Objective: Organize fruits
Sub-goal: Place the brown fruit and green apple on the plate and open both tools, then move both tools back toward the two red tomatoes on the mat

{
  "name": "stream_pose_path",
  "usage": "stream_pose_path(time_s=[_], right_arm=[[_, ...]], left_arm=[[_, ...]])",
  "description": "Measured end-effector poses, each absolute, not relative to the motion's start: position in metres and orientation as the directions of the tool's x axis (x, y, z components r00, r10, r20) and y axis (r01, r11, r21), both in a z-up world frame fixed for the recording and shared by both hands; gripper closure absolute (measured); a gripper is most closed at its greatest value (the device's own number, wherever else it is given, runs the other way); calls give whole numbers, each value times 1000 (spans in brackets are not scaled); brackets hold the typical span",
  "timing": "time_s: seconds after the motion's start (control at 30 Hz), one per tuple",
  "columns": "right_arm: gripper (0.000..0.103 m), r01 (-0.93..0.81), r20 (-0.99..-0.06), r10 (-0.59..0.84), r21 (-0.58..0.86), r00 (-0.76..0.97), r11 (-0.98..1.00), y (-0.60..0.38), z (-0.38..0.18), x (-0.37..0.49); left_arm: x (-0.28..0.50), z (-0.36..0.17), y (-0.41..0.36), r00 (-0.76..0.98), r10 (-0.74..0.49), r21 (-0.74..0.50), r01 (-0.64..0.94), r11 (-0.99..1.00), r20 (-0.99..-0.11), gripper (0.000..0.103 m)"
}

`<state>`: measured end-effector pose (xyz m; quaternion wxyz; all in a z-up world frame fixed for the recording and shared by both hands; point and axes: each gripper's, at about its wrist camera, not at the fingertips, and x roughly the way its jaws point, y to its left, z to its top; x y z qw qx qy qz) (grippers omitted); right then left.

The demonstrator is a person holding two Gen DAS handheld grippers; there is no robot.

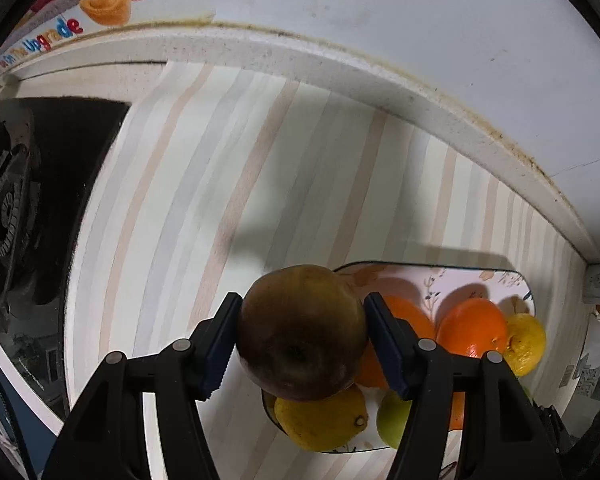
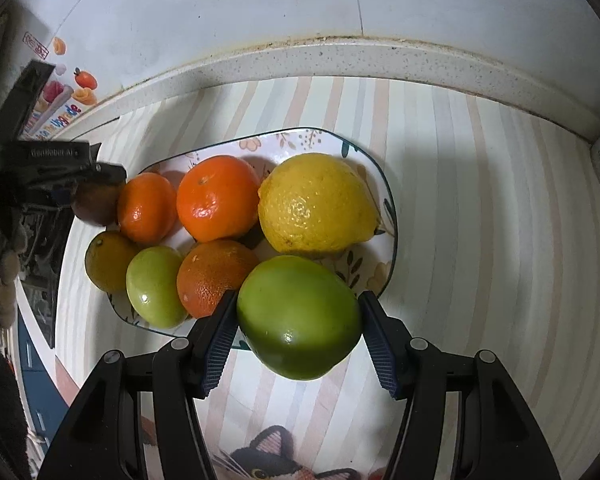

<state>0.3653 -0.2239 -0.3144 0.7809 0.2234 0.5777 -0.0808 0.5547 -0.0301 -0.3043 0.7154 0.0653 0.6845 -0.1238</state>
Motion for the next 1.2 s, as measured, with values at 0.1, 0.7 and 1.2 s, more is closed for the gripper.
stream_pose_path(time_s=[0.1, 0.7, 1.2], right_arm=[[40, 398, -930, 153, 286, 333, 871, -229, -317, 363], [7, 339, -946, 112, 218, 306, 915, -224, -269, 347], [7, 205, -920, 46, 136, 390, 969, -228, -173, 267]], left_arm=[[553, -308, -28, 17, -94, -86, 264, 961, -995, 42], [509, -243, 2, 176, -38, 5, 236, 972, -984, 17], [335, -152, -15, 430, -33, 53, 187, 981, -902, 17]])
